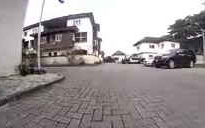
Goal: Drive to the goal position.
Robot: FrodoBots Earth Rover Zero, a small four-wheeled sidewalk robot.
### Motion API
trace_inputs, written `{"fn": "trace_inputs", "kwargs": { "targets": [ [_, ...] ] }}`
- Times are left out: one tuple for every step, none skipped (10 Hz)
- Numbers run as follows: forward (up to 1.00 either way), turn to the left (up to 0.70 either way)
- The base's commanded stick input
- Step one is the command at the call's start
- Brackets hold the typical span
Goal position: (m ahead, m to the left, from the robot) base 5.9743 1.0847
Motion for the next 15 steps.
{"fn": "trace_inputs", "kwargs": {
  "targets": [
    [0.7,0.0],
    [0.7,0.0],
    [0.7,0.0],
    [0.7,0.0],
    [0.7,0.0],
    [0.7,0.0],
    [0.7,0.0],
    [0.7,0.0],
    [0.7,0.0],
    [0.7,0.0],
    [0.7,0.0],
    [0.7,0.0],
    [0.7,0.0],
    [0.7,0.0],
    [0.7,0.0]
  ]
}}
